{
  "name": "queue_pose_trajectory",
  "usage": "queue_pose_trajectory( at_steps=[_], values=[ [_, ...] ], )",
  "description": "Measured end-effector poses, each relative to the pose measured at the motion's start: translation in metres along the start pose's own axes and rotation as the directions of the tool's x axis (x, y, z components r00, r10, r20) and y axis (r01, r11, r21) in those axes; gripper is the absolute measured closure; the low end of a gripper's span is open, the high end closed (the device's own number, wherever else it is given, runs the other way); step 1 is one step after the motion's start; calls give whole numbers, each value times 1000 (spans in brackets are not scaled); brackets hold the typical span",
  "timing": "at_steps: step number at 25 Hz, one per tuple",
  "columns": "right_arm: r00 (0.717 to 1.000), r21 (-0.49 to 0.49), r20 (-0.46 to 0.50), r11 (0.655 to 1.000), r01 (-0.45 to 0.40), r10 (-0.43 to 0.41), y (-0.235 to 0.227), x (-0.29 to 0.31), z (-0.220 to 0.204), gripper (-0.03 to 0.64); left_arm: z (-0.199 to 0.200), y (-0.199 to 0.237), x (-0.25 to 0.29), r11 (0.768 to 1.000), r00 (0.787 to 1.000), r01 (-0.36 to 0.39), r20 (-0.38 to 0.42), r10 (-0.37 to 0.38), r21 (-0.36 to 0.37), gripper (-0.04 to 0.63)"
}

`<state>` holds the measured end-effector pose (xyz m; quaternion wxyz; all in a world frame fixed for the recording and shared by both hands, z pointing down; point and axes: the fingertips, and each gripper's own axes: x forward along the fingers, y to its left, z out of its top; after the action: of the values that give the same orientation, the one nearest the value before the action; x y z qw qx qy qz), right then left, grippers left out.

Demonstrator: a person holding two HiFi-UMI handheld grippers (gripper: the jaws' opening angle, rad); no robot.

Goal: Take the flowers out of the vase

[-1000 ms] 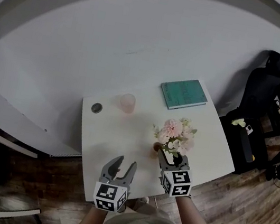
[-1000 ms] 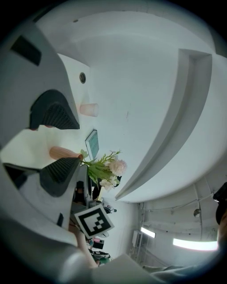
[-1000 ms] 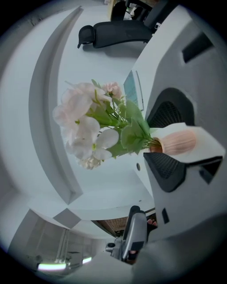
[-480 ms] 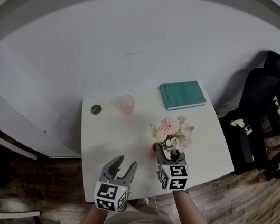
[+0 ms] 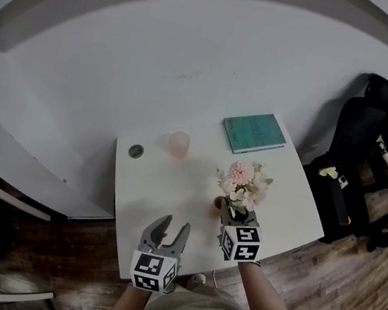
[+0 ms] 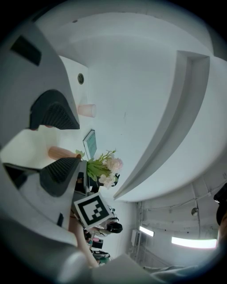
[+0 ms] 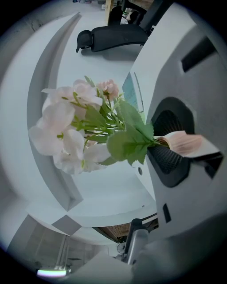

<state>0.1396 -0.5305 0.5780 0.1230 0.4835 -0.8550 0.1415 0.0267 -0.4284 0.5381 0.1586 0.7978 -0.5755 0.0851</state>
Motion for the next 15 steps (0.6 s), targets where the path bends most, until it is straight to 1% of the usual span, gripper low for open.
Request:
queue_pose_trajectory(
  at_steps=[4,9,15],
  values=[
    [1000,-2,6,1000,11,-11,2,-6,4,551,3,2,-6,1000,1000,3,7,-2,-3,408],
    [999,-16,36,999,37,-36,5,-18,13,554,6,1,-17,1000,1000,16,21,-16,5,410],
    [992,-47,87,995,91,-87,9,-40,28,557,8,-2,-40,999,999,30,39,-31,13,419]
  ],
)
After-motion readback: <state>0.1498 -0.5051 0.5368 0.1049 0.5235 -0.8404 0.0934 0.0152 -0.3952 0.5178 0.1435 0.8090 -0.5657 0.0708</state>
